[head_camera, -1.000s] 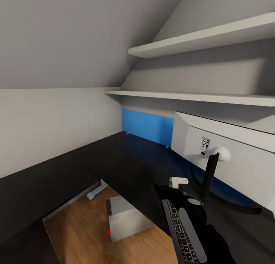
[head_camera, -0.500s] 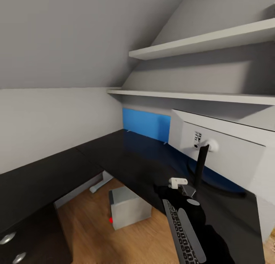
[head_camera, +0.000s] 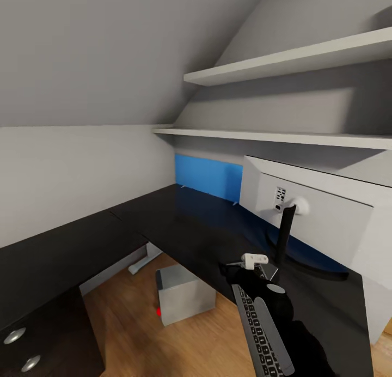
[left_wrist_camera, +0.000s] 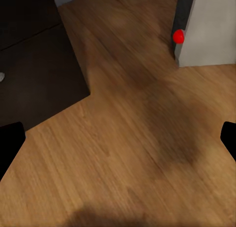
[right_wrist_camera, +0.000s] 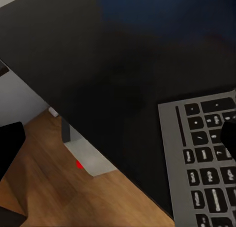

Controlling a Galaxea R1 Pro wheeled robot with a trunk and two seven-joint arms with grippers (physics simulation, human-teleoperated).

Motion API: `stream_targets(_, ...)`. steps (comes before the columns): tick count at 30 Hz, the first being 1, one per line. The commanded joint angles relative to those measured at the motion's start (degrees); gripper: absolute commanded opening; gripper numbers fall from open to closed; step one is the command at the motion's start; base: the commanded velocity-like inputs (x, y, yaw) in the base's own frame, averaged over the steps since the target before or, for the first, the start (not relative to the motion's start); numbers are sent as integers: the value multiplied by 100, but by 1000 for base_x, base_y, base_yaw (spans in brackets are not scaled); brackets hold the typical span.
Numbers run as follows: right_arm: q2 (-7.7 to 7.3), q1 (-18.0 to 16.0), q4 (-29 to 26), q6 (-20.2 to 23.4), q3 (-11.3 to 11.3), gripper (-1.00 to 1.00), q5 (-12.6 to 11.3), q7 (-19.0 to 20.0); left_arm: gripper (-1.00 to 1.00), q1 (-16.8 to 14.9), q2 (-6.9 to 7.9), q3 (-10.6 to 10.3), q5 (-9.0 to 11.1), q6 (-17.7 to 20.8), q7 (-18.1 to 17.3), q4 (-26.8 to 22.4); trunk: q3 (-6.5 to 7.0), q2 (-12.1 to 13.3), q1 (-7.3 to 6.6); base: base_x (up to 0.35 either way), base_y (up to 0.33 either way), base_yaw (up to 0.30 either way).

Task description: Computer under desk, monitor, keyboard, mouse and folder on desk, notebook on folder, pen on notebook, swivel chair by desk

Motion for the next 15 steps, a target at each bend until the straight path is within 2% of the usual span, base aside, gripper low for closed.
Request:
stream_targets(1,-1,-5,-7,17,5,100,-59,-53,100,-3,-1,-50,16,-10,42,1,-7,-4,0,0,0,0)
stream_targets(8,-12,-5,3,16,-22,100,-54,-50,100,-3,-1,-51,16,-16,58,1,5,-4,0,0,0,-220)
stream_targets(15,-25,-5,7,16,-24,100,-54,-46,100,-3,-1,-51,16,-16,61,1,7,-4,0,0,0,-63)
